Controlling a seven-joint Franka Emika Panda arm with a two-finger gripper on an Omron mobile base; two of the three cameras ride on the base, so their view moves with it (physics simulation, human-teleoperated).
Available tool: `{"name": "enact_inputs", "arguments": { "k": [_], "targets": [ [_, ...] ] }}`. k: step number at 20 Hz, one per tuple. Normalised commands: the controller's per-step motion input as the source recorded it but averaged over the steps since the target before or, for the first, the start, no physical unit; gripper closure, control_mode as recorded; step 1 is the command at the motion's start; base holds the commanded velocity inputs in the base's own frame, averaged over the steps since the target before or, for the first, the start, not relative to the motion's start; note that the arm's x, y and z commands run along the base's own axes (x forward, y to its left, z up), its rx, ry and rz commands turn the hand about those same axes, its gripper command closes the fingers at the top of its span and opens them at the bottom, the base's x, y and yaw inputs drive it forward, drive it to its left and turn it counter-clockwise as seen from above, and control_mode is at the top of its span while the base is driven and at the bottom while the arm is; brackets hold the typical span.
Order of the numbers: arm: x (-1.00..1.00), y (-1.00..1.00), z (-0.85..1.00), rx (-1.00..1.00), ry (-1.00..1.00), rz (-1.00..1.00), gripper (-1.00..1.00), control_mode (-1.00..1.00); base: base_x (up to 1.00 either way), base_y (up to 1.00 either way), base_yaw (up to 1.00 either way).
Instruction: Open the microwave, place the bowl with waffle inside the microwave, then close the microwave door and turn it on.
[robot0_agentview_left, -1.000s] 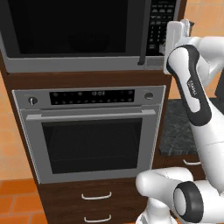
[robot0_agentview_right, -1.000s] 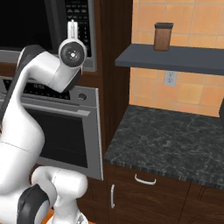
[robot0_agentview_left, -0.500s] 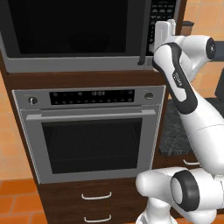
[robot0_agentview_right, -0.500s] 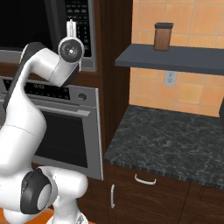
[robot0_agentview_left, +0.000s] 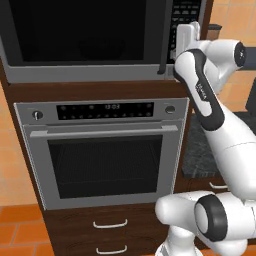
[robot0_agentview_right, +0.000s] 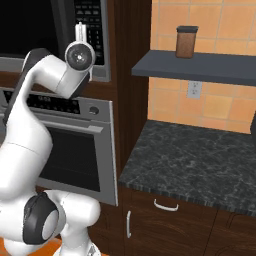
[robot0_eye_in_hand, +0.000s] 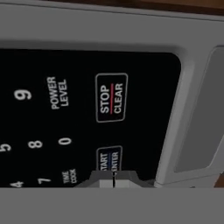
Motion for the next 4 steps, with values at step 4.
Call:
{"name": "enact_inputs", "arguments": {
  "k": [4],
  "targets": [
    [1.0, -0.12, -0.55, -0.01, 0.13, 0.08, 1.0, -1.0, 0.0, 0.0, 0.0]
  ]
}}
